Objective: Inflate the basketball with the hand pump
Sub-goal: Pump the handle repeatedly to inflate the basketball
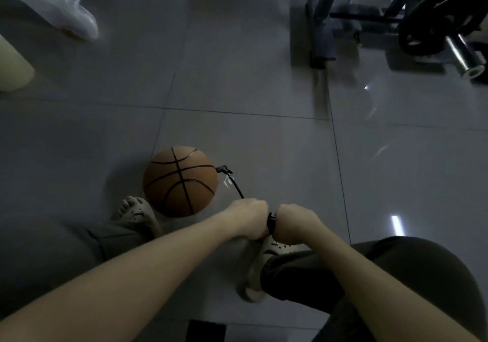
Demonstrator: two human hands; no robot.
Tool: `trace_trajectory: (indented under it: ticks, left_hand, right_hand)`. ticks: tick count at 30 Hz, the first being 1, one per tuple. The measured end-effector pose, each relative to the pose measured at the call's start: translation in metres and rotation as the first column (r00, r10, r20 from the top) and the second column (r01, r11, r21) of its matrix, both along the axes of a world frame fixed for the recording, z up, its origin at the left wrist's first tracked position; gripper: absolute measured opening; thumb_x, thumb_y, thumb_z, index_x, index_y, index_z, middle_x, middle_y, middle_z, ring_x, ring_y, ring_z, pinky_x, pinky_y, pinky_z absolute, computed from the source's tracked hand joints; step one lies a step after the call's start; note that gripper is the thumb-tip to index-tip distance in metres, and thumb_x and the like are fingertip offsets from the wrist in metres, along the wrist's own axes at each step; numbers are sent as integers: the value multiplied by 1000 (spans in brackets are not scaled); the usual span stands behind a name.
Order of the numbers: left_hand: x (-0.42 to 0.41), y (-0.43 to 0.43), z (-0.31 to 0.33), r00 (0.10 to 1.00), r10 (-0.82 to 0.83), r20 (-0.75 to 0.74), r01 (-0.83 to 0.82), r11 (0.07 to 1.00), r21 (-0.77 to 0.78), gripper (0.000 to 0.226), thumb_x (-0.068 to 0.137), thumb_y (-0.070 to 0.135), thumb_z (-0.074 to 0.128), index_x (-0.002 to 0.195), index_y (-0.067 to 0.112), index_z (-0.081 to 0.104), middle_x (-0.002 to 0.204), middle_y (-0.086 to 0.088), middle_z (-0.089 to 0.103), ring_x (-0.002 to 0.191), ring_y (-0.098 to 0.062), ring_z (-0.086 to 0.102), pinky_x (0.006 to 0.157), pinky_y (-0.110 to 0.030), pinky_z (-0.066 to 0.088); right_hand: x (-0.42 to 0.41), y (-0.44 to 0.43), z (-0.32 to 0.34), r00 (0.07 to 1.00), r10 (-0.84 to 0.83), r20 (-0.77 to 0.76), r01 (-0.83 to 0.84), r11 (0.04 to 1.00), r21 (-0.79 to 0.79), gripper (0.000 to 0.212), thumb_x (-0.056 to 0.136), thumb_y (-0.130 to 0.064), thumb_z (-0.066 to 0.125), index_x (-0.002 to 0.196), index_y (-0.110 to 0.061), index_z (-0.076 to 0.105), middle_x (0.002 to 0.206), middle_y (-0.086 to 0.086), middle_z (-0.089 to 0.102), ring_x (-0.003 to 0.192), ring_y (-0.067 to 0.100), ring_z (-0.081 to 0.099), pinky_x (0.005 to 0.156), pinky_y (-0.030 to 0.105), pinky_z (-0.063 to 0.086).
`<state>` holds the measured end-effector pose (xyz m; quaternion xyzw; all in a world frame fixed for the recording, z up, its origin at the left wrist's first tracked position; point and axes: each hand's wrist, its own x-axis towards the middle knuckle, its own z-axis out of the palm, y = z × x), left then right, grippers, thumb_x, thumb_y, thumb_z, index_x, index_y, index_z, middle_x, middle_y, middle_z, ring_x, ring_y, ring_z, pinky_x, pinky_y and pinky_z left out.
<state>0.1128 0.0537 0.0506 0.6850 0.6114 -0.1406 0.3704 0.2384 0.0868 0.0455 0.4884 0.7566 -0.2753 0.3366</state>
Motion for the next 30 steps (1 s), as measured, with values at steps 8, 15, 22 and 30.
trace_trajectory:
  ticks: [8, 15, 22, 30]
  left_hand:
    - [2, -2, -42, 1000, 15, -19, -15, 1000, -2, 13, 91, 25, 59, 87, 14, 52, 89, -9, 59, 78, -30, 56, 65, -34, 42]
    - [-5, -4, -27, 996, 79, 33, -78, 996, -43, 28, 83, 40, 76, 81, 22, 54, 80, 0, 61, 76, -21, 62, 61, -33, 45]
    - [-66, -7, 17, 929, 212, 304, -187, 976, -111, 59, 78, 56, 80, 120, 19, 60, 111, 1, 64, 97, -16, 62, 85, -35, 56]
    - [-209, -28, -19, 760, 637, 130, -640, 768, -17, 39, 85, 59, 70, 100, 22, 68, 105, 2, 68, 95, -18, 63, 86, -37, 54]
  right_hand:
    - [4, 0, -43, 1000, 10, -9, -11, 1000, -14, 22, 88, -33, 54, 102, -18, 60, 100, 3, 65, 87, 26, 63, 75, 34, 53]
    - [-4, 8, -4, 997, 55, 57, -51, 996, -68, 35, 82, -40, 74, 98, -14, 57, 81, 0, 61, 89, 24, 70, 83, 38, 59]
    - [-17, 28, 31, 996, 69, 52, -61, 988, -145, 68, 77, -52, 79, 124, -10, 54, 98, 0, 58, 88, 19, 60, 69, 28, 51]
    - [-145, 37, 14, 965, 261, -27, -261, 965, -9, 56, 90, -48, 64, 133, -13, 55, 128, 8, 61, 115, 29, 58, 91, 38, 48]
